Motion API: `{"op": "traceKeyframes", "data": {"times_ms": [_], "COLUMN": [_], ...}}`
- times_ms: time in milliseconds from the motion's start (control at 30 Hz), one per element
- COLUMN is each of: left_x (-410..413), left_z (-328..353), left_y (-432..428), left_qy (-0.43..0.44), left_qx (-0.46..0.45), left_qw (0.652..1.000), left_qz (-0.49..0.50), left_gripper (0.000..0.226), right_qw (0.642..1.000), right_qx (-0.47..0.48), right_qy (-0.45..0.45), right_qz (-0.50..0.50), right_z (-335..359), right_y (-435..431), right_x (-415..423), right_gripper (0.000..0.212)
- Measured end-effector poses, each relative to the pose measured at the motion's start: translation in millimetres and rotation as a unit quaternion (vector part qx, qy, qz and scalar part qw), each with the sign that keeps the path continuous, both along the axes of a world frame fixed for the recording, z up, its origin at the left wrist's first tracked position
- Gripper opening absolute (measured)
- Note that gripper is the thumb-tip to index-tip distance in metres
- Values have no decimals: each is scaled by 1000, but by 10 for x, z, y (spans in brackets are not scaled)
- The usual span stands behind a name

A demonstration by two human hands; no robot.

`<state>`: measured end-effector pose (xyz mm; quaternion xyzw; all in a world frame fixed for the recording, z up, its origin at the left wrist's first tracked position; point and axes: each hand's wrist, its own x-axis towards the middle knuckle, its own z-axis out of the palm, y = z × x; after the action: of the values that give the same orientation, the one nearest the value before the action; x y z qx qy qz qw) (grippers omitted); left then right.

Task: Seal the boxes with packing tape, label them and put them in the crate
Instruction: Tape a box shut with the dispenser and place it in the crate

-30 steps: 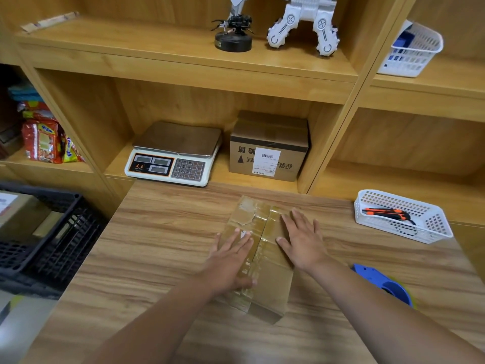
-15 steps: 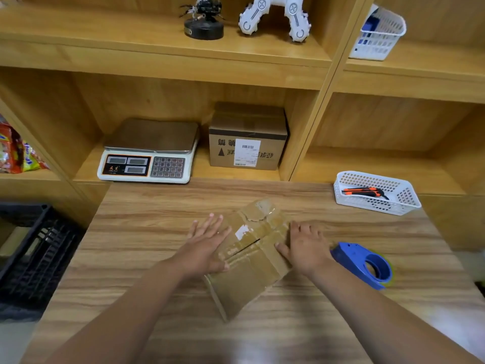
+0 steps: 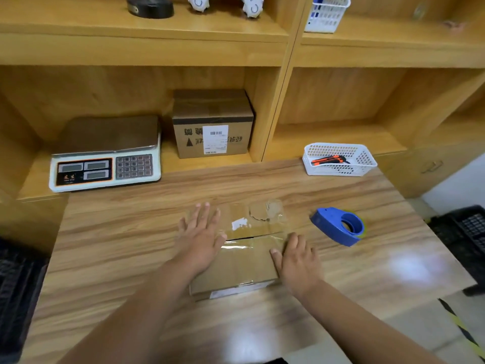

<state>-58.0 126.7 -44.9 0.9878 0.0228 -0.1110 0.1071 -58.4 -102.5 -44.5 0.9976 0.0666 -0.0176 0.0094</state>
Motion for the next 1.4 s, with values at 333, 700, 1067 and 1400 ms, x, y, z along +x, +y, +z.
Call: {"op": "traceKeyframes", "data": {"times_ms": [333,700,1067,1400], "left_x": [-84,148,208,240], "left_z": [69,86,10,69], "left_y": [-155,-752,-862,-938], "left_qy": [2,-12,-24,-27], "left_qx": [46,38,97,88], "left_qw": [999,999,995,995], "left_qz": [-4,-3,23,37], "left_gripper": [57,56,79,87], "right_qw": [989,962,954,935], "right_qx": [-41,-24,119,220], "right_qy": [1,49,15,68], "right_qz": [142,269,275,271], "right_z": [-14,27,-123,-182], "right_y": [-23,-102,-240,-417], "right_x": [108,546,722,872], "right_gripper": [61,77,73,70]}}
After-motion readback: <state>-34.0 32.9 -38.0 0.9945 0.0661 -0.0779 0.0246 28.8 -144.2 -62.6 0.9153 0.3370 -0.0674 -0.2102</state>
